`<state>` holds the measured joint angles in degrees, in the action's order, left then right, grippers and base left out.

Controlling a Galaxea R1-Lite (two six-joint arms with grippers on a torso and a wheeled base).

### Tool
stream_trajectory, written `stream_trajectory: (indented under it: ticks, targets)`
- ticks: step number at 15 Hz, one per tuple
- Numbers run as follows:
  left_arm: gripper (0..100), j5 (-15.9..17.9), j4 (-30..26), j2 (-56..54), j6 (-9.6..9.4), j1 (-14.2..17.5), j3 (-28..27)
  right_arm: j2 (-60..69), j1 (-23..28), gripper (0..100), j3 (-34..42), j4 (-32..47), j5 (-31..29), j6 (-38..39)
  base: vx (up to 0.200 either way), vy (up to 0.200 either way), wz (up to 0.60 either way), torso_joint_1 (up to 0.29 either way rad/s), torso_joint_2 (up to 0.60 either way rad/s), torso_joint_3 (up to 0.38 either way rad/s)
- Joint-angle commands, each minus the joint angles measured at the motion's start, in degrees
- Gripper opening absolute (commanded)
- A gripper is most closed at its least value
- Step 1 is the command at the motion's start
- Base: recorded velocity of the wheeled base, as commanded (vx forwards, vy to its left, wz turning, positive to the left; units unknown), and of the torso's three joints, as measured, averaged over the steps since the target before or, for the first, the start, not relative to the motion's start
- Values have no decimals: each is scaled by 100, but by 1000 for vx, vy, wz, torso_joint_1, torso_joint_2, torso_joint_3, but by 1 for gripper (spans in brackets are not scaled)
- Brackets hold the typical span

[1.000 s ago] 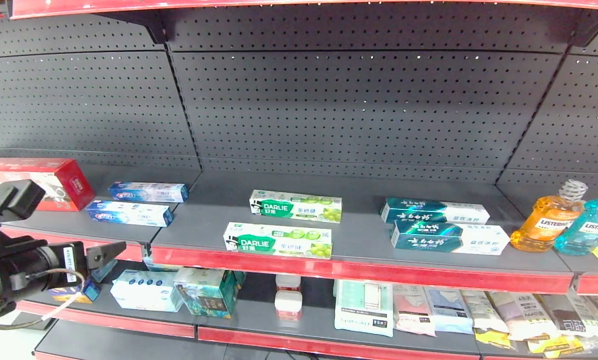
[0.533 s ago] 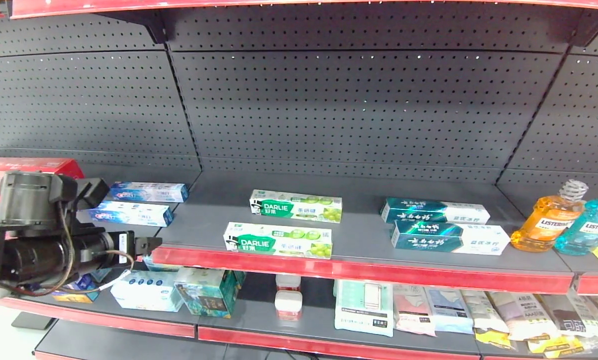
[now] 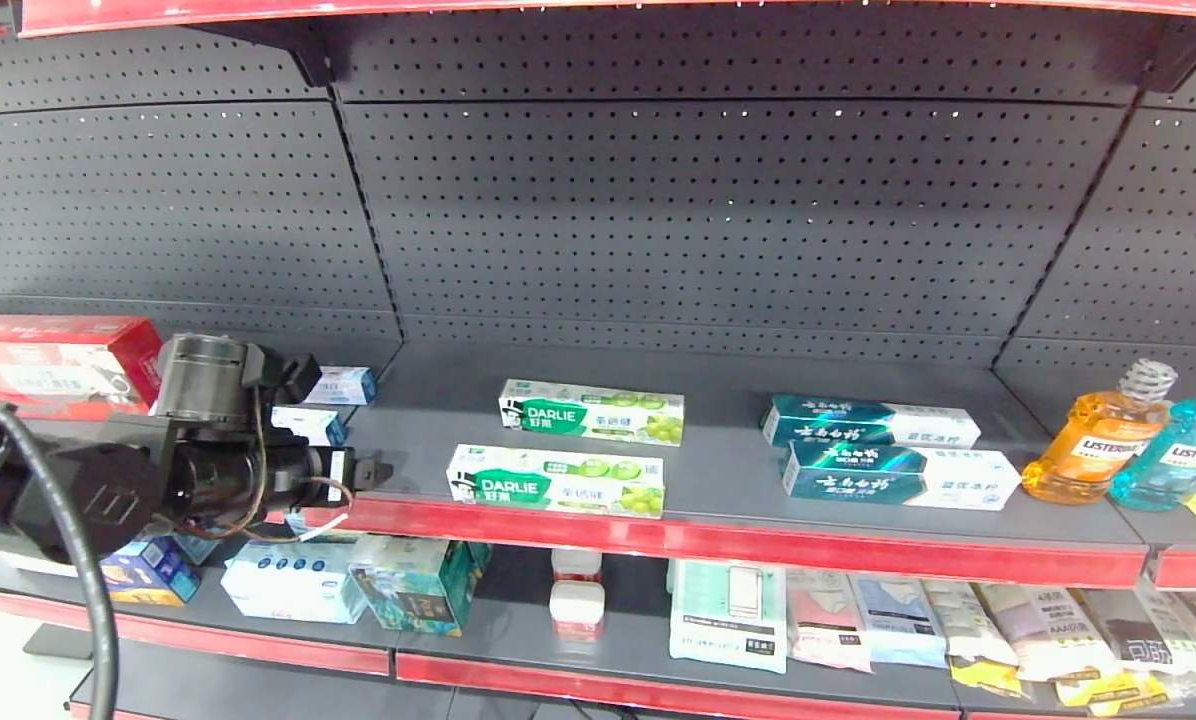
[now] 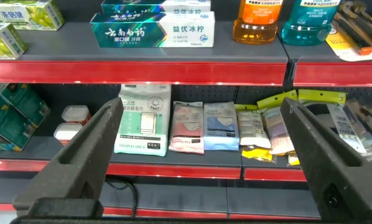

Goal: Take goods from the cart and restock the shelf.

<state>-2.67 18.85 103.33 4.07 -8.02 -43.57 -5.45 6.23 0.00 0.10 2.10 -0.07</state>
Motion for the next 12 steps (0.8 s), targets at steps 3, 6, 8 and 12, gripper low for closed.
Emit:
stream_trajectory:
  ticks: [3, 6, 8, 12]
  targets:
    - [100, -5, 5, 601, 15, -288, -477, -9, 1, 100, 0, -1, 1, -1, 0, 0, 0, 0, 0, 0]
    - [100, -23, 58, 812, 15, -384, -644, -9, 1, 100, 0, -1, 1, -1, 0, 0, 0, 0, 0, 0]
    - [100, -23, 137, 935, -3, -411, -697, -9, 1, 100, 0, -1, 1, -1, 0, 0, 0, 0, 0, 0]
    - [100, -67, 190, 1093, -12, -525, -864, -9, 1, 100, 0, -1, 1, -1, 0, 0, 0, 0, 0, 0]
